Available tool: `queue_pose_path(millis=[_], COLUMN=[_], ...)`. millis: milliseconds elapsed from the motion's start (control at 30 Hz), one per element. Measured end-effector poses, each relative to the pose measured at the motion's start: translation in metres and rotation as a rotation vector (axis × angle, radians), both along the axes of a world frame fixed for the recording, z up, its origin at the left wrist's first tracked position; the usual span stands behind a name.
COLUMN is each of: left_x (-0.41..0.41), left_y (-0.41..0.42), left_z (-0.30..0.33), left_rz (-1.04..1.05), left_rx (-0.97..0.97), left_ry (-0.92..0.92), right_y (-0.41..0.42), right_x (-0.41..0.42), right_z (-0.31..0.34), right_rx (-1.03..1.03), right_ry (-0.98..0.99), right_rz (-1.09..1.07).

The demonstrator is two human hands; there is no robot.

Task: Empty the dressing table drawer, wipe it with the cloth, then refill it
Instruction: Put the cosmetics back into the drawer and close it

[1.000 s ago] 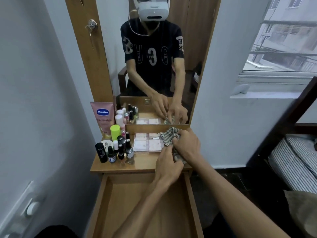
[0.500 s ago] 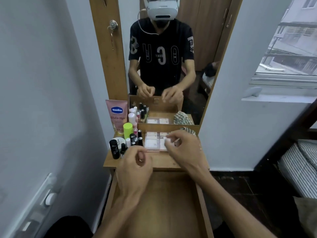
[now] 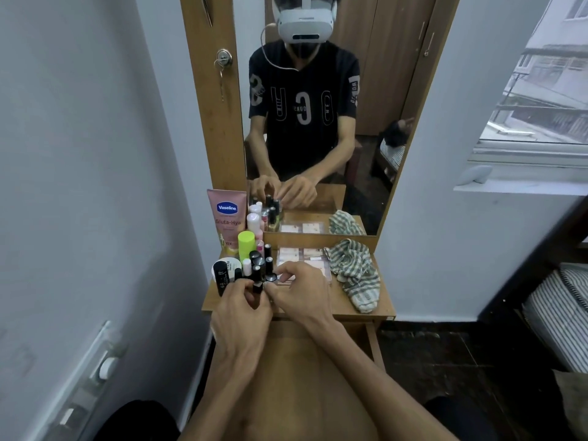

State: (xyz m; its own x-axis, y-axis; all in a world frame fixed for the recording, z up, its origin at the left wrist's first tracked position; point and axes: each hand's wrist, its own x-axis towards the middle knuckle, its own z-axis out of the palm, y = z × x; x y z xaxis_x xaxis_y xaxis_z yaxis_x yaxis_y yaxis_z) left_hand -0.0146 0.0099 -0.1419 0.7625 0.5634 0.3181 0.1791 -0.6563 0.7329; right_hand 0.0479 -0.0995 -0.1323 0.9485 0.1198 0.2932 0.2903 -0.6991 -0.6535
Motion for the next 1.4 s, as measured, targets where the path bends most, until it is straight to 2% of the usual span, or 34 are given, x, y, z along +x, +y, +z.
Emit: queue_pose_path(millis=[133, 333, 467, 633, 833, 1167, 1400], left_x=[-0.006, -0.029, -0.036, -0.031, -0.008, 0.006, 0.014], left_y=[-0.001, -0.024, -0.053, -0.093, -0.119, -0.132, -0.134], left_z=[-0.002, -0.012, -0.037, -0.067, -0.081, -0.101, -0.111], left_rz=[-0.02, -0.184, -0.297, -0.417, -0.479, -0.544, -0.55], left_rx=[-0.007, -0.012, -0.02, 0.069, 0.024, -0.111, -0.272], left_ry=[-0.043, -0.104, 0.021, 0.258, 0.326, 0.28, 0.235], right_y=[-0.005, -0.054, -0.101, -0.143, -0.155, -0.157, -0.16], right_x=[-0.003, -0.025, -0.044, -0.058, -0.049, -0.044, -0.056], right_z=[0.0, 0.003, -0.012, -0.049, -0.084, -0.093, -0.081], right_rx=[0.036, 0.032, -0.069, -0.342, -0.492, -0.454, -0.313], right_ry=[-0.013, -0.029, -0.006, 0.003, -0.084, -0.029, -0.024], right_rz=[0.006, 0.059, 0.032, -0.069, -0.017, -0.002, -0.035])
